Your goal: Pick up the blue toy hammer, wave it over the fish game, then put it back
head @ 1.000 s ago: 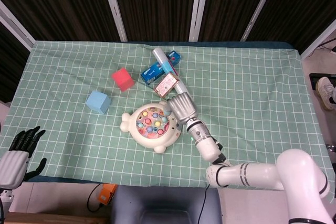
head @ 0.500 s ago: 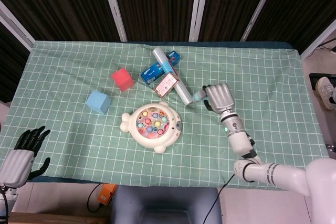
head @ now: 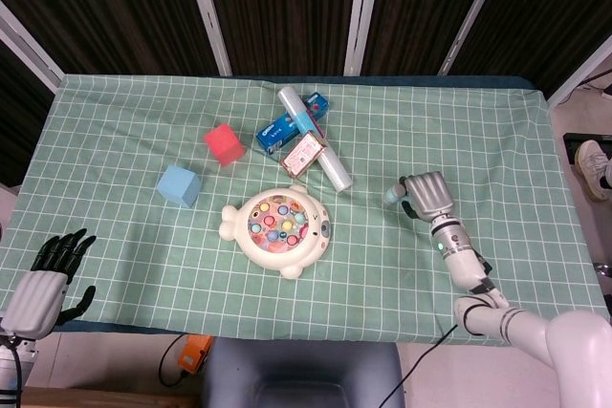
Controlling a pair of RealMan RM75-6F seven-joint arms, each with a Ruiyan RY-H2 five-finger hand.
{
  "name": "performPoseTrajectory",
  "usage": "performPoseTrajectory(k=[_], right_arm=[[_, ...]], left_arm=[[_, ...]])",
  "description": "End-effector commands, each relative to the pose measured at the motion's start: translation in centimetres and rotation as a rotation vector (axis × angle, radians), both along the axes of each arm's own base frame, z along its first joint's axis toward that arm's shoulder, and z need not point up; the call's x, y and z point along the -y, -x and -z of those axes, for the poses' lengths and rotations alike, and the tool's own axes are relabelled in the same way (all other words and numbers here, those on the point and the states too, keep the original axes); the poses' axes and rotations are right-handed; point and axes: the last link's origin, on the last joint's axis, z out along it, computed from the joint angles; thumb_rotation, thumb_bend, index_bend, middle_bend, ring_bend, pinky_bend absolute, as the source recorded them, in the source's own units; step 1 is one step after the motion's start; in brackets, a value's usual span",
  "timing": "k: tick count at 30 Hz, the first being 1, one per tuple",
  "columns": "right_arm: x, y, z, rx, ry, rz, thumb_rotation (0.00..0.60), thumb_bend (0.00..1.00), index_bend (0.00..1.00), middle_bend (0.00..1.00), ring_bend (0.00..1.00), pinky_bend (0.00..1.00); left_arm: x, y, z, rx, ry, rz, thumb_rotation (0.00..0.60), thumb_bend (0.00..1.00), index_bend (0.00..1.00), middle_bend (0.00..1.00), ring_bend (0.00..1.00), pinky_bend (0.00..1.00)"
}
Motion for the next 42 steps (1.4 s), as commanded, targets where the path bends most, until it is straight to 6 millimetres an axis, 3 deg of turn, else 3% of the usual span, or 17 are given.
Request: performPoseTrajectory(k=[1, 12, 23, 42], right_arm=[[-0.1, 0.3, 0.4, -0.003, -0.009, -0.003, 0.6, 0.53, 1.0, 0.76, 0.81, 0.85], [0.0, 0.6, 1.2, 0.036, -0.034, 0.018, 0.6, 0.52, 0.99, 0.76, 0.81, 0.85], [0.2, 1.0, 1.5, 0.046, -0.038, 0.042, 0.6, 0.45, 0.94, 0.76, 0.78, 0.82], [0.5, 1.4, 1.3, 0.086, -0.051, 0.068, 0.6, 0.39, 0.89, 0.76, 0.76, 0.8]], left_arm=[[0.0, 0.0, 0.0, 0.0, -0.002, 0.0, 0.6, 0.41, 0.0, 0.0, 0.0, 0.06], [0.0, 0.1, -0.1, -0.002, -0.003, -0.004, 0.6, 0.42, 0.0, 0.0, 0.0, 0.06], [0.0, 0.1, -0.1, 0.002, -0.001, -0.007, 0.6, 0.42, 0.0, 0.01, 0.0, 0.06], [0.0, 0.1, -0.1, 0.001, 0.0, -0.01, 0.6, 0.42, 0.0, 0.01, 0.0, 0.06]])
